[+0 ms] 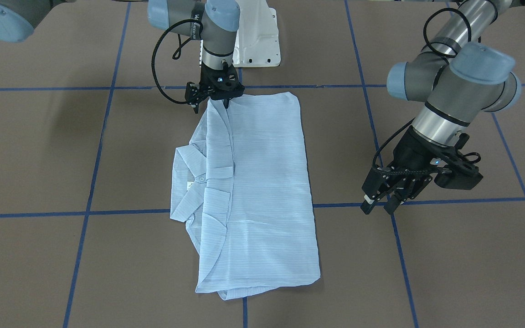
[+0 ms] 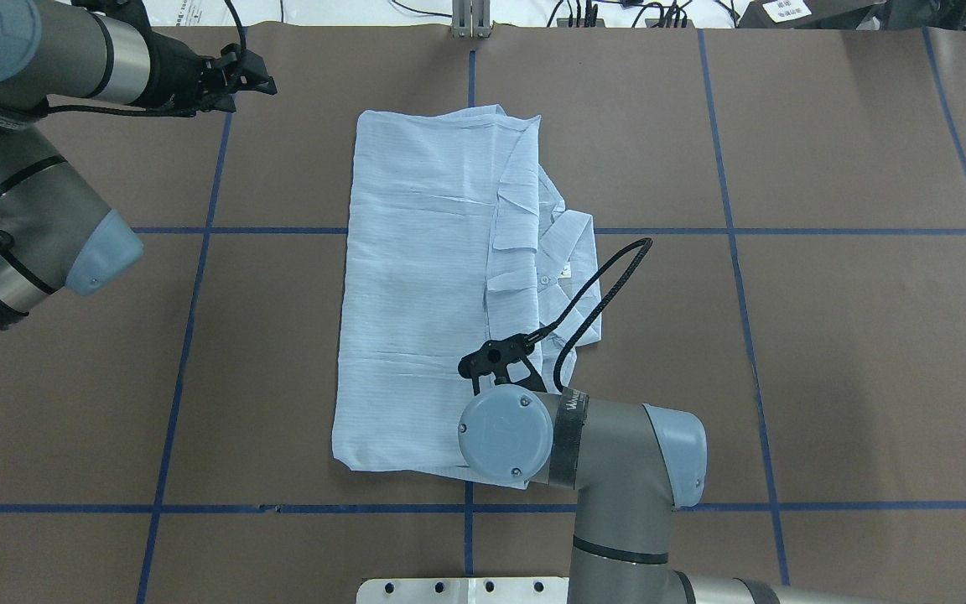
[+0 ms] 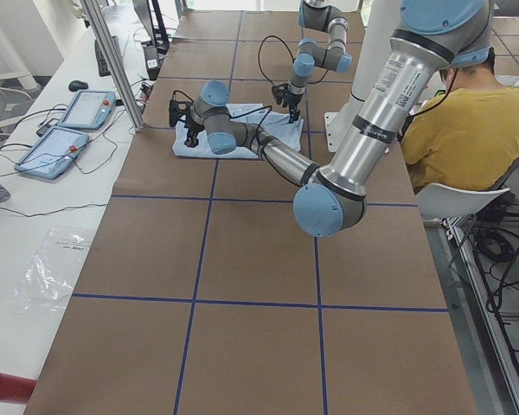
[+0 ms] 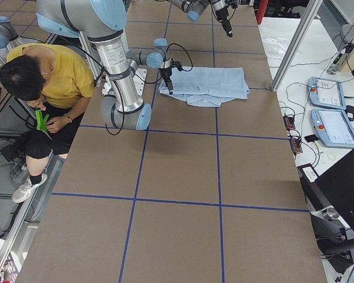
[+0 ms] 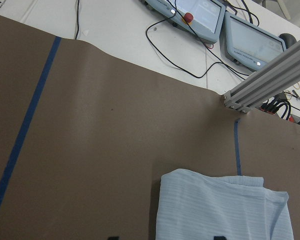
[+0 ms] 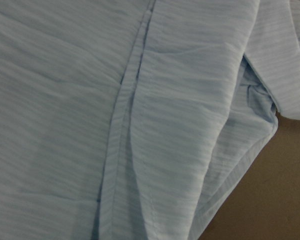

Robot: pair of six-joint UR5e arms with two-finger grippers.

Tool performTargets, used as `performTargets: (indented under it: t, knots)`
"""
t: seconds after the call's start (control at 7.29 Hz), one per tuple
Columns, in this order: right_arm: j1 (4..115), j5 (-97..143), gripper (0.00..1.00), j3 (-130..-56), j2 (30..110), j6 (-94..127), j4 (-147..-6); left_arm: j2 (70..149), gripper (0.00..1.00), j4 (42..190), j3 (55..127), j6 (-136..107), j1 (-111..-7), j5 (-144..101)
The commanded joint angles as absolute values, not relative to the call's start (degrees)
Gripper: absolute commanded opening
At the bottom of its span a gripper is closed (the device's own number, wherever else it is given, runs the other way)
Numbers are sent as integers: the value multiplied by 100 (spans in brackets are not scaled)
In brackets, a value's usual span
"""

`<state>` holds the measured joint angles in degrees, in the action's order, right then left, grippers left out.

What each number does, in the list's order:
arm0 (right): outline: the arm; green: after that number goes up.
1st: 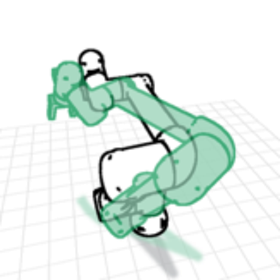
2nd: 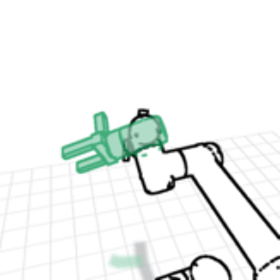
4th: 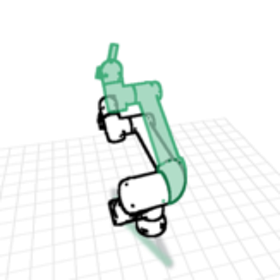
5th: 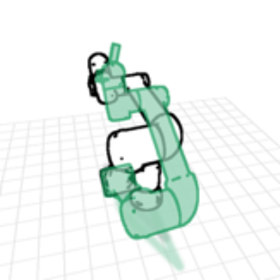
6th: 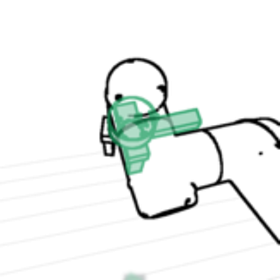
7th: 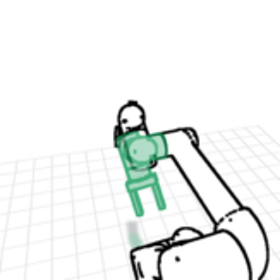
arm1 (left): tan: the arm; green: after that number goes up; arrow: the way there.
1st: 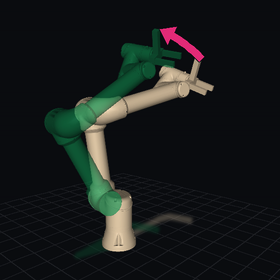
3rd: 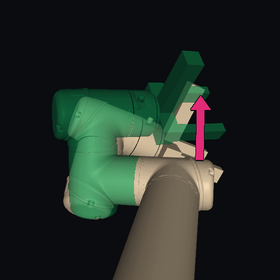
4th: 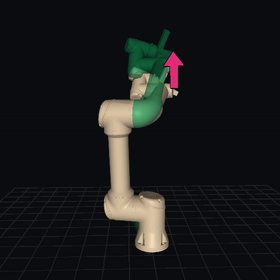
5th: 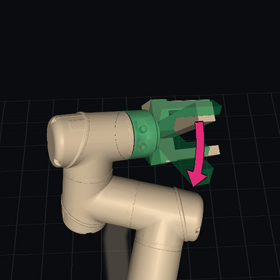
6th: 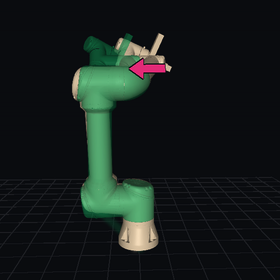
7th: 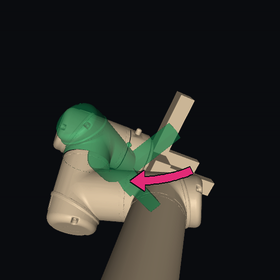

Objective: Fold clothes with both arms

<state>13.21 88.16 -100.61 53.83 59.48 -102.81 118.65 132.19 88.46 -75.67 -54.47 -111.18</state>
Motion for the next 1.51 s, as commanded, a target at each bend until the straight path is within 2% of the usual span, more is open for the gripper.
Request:
performTargets:
  t: [0.0,0.41,0.69,1.37]
  knots:
    - [1423,8859,100,-10168,5545,5837,-10309,11865,70,13219,8868,-7567,-5467,-11118]
    - [1555,8868,100,-10949,6414,5713,-10327,11865,70,13219,8938,-7576,-5519,-11144]
    - [1564,8859,100,-11310,6565,5791,-10773,11865,70,13201,9017,-7576,-5546,-11153]
    - [1520,8957,100,-11268,6469,6434,-10627,11865,70,13070,9122,-7576,-5546,-11153]
